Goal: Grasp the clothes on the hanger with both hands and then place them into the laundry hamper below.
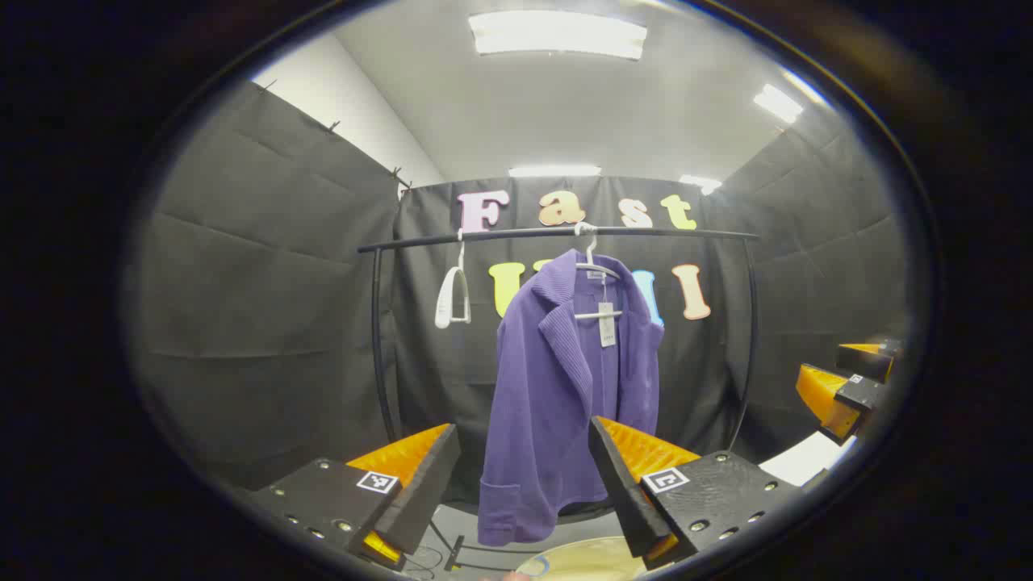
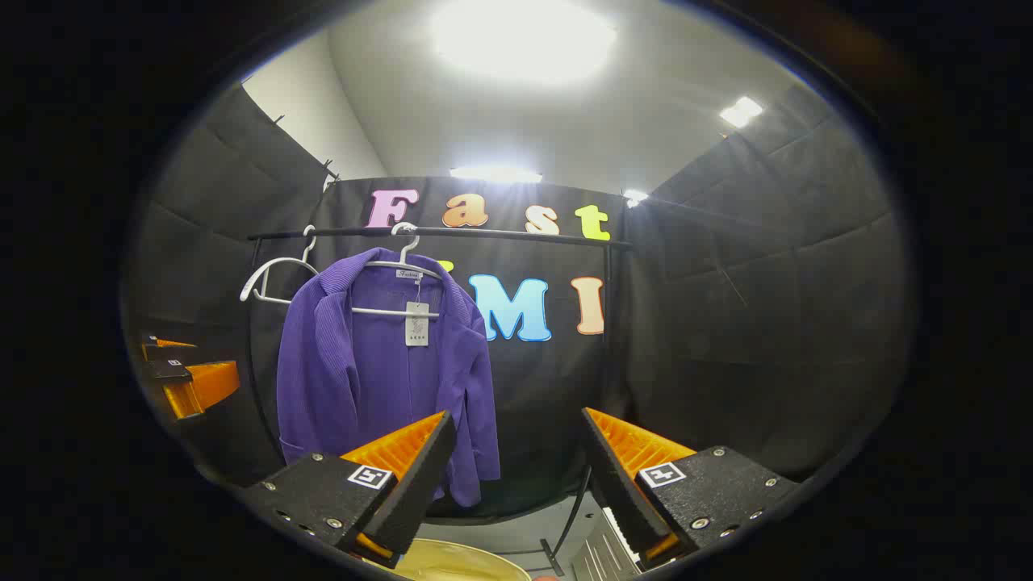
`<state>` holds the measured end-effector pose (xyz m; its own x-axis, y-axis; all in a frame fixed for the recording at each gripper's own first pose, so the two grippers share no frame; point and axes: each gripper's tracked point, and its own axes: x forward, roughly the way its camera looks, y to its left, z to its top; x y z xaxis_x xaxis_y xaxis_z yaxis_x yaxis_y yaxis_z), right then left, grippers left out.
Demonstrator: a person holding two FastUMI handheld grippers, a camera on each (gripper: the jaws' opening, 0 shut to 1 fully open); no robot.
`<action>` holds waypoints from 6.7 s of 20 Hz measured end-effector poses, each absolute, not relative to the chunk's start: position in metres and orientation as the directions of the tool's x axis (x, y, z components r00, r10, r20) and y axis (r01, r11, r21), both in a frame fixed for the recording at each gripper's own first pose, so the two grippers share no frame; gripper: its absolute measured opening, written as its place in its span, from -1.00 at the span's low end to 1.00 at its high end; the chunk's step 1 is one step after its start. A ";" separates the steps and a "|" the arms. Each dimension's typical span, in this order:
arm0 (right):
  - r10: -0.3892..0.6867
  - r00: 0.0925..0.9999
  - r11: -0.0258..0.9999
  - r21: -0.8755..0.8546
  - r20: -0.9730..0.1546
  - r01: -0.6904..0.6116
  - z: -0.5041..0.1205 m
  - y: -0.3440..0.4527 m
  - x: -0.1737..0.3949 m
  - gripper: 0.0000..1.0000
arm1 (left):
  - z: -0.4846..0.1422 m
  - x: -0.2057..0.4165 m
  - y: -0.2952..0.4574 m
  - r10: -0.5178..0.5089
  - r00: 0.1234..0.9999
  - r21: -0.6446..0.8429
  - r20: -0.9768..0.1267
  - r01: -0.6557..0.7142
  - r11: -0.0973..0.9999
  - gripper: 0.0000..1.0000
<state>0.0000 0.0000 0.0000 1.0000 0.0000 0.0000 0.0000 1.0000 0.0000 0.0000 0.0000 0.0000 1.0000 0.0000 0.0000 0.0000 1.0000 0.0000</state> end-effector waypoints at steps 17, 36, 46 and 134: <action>-0.008 1.000 1.000 0.002 0.005 0.008 0.004 0.000 0.002 0.90 | 0.006 -0.008 0.001 0.000 1.000 0.008 0.017 0.000 1.000 0.94; 0.174 0.980 0.982 0.059 0.098 -0.181 0.058 0.018 0.145 0.90 | 0.049 0.084 -0.042 0.072 0.995 -0.024 0.067 -0.071 0.997 0.93; 0.314 0.945 0.938 0.123 0.092 -0.324 0.058 0.047 0.239 0.90 | 0.049 0.149 -0.068 0.135 0.989 -0.043 0.068 -0.132 0.990 0.87; 0.290 0.955 0.935 0.233 -0.060 -0.269 -0.043 0.062 0.489 -0.91 | 0.040 0.258 0.091 0.257 0.963 0.008 -0.084 -0.257 0.966 -0.96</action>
